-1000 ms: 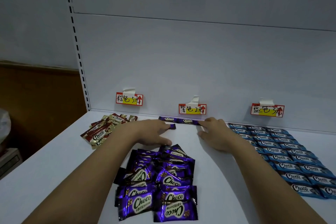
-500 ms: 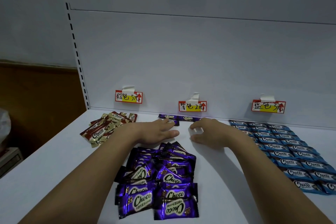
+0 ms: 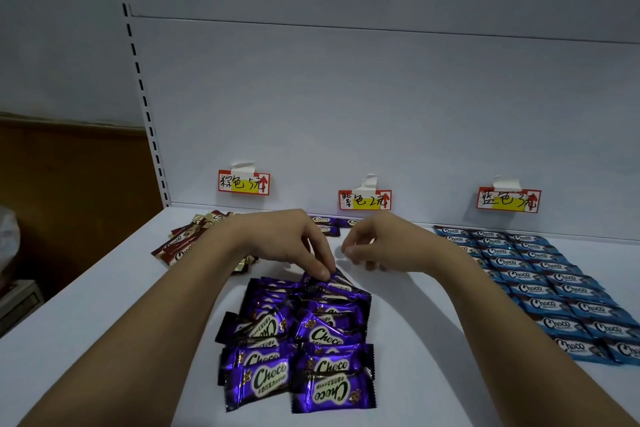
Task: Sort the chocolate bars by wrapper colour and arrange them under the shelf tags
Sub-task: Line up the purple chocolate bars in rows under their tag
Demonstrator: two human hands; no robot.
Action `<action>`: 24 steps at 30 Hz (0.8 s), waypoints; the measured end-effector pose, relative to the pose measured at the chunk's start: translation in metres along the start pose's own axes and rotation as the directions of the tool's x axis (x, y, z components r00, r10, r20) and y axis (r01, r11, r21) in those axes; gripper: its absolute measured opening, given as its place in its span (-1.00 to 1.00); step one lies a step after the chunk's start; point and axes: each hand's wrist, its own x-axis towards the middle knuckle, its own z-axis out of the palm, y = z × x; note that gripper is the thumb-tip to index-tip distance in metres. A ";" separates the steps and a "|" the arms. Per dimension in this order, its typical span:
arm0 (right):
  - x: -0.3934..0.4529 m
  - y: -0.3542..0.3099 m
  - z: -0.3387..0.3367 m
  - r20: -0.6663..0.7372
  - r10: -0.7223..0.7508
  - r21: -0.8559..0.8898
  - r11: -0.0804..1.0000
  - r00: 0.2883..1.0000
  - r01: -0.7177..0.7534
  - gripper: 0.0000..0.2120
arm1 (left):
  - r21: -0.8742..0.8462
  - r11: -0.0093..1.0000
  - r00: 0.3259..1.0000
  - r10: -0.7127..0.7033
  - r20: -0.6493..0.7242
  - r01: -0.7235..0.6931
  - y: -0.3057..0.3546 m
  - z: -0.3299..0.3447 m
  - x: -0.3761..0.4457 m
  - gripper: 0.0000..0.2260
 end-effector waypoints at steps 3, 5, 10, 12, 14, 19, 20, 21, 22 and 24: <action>-0.002 -0.001 0.002 0.063 0.043 0.055 0.997 0.997 -0.046 -0.88 | 0.006 1.000 1.000 0.001 0.005 -0.001 0.000 0.002 0.001 -0.91; -0.002 -0.002 0.003 0.087 0.052 0.064 0.996 0.995 -0.057 -0.90 | -0.013 1.000 1.000 0.001 -0.023 -0.001 -0.001 0.001 0.000 -0.94; -0.004 -0.007 0.006 0.141 0.070 0.084 0.993 0.987 -0.082 -0.93 | -0.092 0.996 0.999 -0.003 -0.033 0.000 -0.005 -0.002 -0.001 -0.94; -0.003 -0.008 0.007 0.140 0.097 0.094 0.989 0.985 -0.111 -0.88 | -0.134 0.991 0.997 -0.012 -0.075 0.002 -0.008 -0.004 -0.001 -0.93; -0.002 -0.009 0.009 0.111 0.134 0.063 0.988 0.985 -0.141 -0.85 | -0.216 0.976 0.992 -0.034 -0.125 0.006 -0.013 -0.007 -0.002 -0.95; -0.002 -0.011 0.010 0.105 0.175 0.057 0.982 0.979 -0.181 -0.90 | -0.481 0.877 0.960 -0.132 -0.247 -0.003 -0.025 -0.014 -0.004 -0.92; -0.002 -0.012 0.011 0.112 0.172 0.069 0.981 0.979 -0.180 -0.94 | -0.524 0.851 0.950 -0.156 -0.271 -0.010 -0.027 -0.014 -0.003 -0.93; -0.002 -0.013 0.011 0.117 0.171 0.068 0.981 0.978 -0.180 -0.97 | -0.564 0.826 0.941 -0.180 -0.286 -0.013 -0.029 -0.014 -0.002 -0.93; -0.002 -0.014 0.011 0.120 0.176 0.065 0.981 0.977 -0.185 -0.97 | -0.595 0.804 0.936 -0.199 -0.291 -0.014 -0.031 -0.014 -0.001 -0.91; -0.003 -0.015 0.010 0.123 0.185 0.071 0.978 0.975 -0.194 -0.95 | -0.642 0.767 0.934 -0.224 -0.280 -0.008 -0.034 -0.013 0.000 -0.85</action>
